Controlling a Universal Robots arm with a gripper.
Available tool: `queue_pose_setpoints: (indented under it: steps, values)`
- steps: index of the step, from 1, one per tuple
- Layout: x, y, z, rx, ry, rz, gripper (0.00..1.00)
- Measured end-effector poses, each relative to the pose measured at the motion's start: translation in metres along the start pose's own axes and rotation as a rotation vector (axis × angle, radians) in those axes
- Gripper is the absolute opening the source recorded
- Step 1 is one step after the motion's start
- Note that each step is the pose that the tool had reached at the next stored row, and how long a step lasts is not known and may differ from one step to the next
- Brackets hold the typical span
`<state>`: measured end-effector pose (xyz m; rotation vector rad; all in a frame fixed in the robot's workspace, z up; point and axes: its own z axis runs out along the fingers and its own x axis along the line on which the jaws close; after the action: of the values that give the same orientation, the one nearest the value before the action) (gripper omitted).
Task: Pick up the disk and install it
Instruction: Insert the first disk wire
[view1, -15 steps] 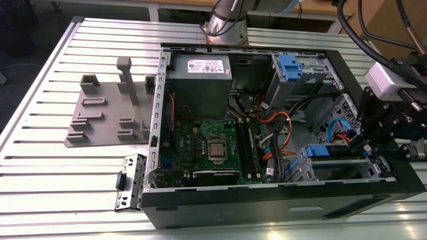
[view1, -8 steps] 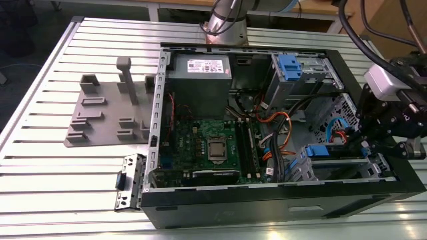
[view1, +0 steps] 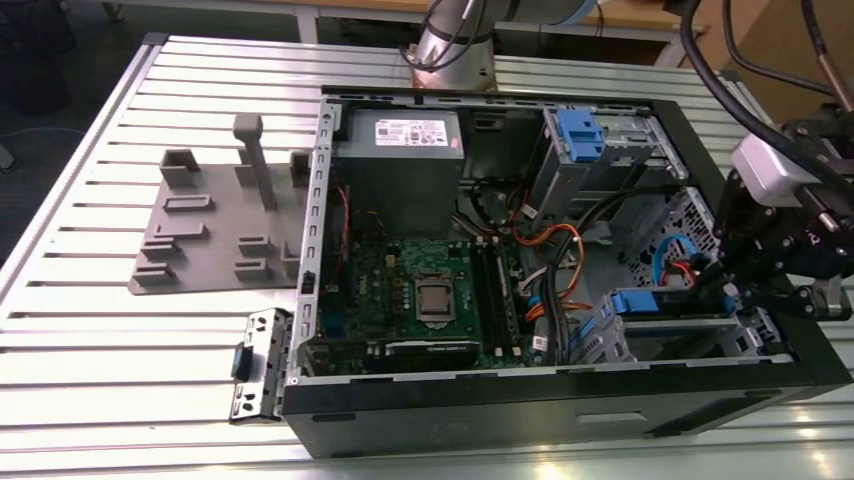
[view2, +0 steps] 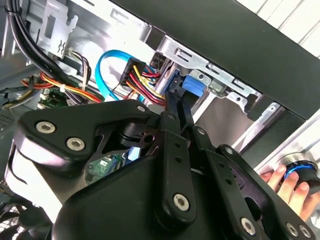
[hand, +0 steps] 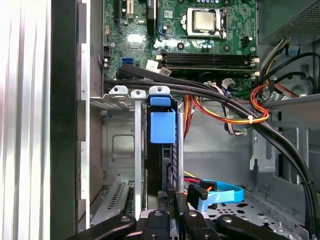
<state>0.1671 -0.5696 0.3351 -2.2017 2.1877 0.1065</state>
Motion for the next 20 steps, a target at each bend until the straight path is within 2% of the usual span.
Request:
queue_pose_setpoints:
  steps: [3, 6, 20]
  values:
    - [0.0000, 0.0000, 0.0009, 0.0001, -0.0052, 0.000, 0.17]
    - [0.0001, -0.0001, 0.0019, 0.0000, -0.0069, 0.000, 0.17]
    - [0.0015, -0.0002, 0.0086, 0.0001, -0.0070, 0.000, 0.17]
